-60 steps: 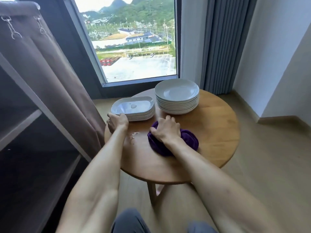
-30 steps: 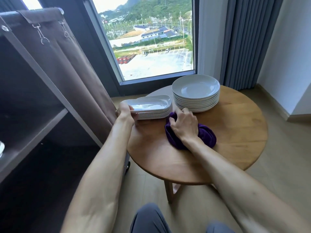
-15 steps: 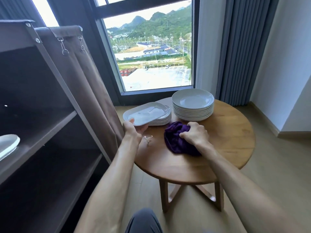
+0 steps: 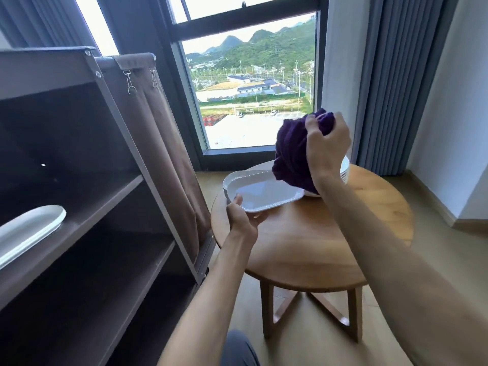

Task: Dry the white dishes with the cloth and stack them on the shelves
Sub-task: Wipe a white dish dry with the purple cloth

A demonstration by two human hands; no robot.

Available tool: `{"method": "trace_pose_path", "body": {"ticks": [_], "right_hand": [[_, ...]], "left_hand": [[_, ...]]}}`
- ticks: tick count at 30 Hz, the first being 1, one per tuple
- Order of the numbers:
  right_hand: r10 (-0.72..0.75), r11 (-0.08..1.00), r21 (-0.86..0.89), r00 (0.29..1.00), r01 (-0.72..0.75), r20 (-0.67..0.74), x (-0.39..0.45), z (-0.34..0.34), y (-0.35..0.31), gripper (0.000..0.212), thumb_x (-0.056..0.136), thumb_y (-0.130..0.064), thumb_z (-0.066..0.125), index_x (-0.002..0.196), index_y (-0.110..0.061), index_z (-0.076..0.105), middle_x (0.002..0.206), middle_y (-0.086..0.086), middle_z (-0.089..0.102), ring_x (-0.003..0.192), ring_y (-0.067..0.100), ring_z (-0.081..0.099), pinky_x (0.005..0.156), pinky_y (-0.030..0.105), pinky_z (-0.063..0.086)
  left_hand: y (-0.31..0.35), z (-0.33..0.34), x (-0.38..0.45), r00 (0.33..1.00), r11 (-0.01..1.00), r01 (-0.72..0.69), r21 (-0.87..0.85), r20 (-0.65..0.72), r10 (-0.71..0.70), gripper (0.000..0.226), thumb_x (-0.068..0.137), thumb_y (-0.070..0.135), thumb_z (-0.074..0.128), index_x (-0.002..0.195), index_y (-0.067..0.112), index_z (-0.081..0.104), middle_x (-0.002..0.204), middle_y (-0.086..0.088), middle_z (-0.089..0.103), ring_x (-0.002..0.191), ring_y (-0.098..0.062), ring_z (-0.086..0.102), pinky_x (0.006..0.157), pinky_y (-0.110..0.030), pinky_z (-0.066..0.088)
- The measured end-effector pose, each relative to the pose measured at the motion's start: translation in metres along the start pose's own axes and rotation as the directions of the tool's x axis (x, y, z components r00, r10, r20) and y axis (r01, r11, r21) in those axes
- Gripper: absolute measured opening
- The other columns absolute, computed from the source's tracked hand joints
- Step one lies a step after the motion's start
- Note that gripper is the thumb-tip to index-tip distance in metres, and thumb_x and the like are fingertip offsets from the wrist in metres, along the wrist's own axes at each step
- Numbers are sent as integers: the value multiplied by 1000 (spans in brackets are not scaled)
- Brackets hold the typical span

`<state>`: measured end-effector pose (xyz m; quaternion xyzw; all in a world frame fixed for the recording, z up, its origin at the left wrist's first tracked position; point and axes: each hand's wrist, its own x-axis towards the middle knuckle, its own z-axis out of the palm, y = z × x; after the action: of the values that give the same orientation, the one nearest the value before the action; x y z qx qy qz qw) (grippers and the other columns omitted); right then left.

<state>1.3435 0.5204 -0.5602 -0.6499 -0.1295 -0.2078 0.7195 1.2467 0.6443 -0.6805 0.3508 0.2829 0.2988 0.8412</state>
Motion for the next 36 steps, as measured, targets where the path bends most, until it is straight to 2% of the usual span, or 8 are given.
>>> {"method": "trace_pose_path", "body": {"ticks": [3,8,13,20,25,29,32,36], "right_hand": [[36,966,-256,969,30,246,-10,7,10,15,90,-32,63,94,-17,63,92,1,67,90,19,63,86,37,51],[353,750,-647,747,134,564,-36,2,46,37,81,-30,63,118,-33,67,123,3,66,122,32,54,109,45,37],[325,699,-695,792,167,517,-36,-6,66,74,66,-60,77,132,-35,55,120,6,68,114,33,62,81,34,43],[142,833,-548,929,74,342,-47,10,60,43,89,-58,48,101,-25,73,100,7,71,93,30,63,75,35,43],[187,912,-408,832,51,522,-48,22,42,33,80,-42,40,87,-30,70,93,-1,70,89,26,59,74,35,39],[170,961,-273,678,47,715,-46,8,45,21,75,-41,62,90,-37,75,94,-19,69,92,8,62,82,30,48],[117,956,-254,599,150,792,-55,0,55,18,73,-40,79,90,-39,73,95,-18,65,90,1,60,77,19,45],[179,912,-364,618,187,766,-69,-3,63,30,70,-36,80,98,-37,69,89,-18,63,88,7,61,74,22,46]], "left_hand": [[-6,10,-9,998,999,33,-11,48,-33,37,108,31,32,127,20,62,111,-12,75,100,-35,69,74,-45,58],[-21,10,-18,995,997,15,71,99,-22,37,108,39,33,124,24,63,111,-12,75,102,-33,68,83,-49,56],[-32,-1,-24,993,995,6,104,120,-19,36,108,39,34,125,27,62,102,-4,78,93,-27,70,76,-44,56],[-27,18,-28,976,987,-64,150,216,31,41,106,33,35,142,23,52,133,-17,64,118,-38,62,77,-49,59],[-19,22,-32,944,999,-33,-3,329,32,45,103,24,39,147,21,46,144,-19,57,130,-43,55,78,-59,57],[-5,17,-31,929,999,-25,-24,370,32,57,99,65,38,129,25,66,129,-12,69,117,-34,66,84,-60,56],[-9,10,-30,939,995,-30,-96,340,61,62,100,66,38,112,20,77,115,-12,73,107,-31,68,93,-49,55],[-21,6,-30,963,992,8,-125,269,26,60,103,58,37,110,14,78,109,-13,75,101,-30,71,91,-41,59]]}}
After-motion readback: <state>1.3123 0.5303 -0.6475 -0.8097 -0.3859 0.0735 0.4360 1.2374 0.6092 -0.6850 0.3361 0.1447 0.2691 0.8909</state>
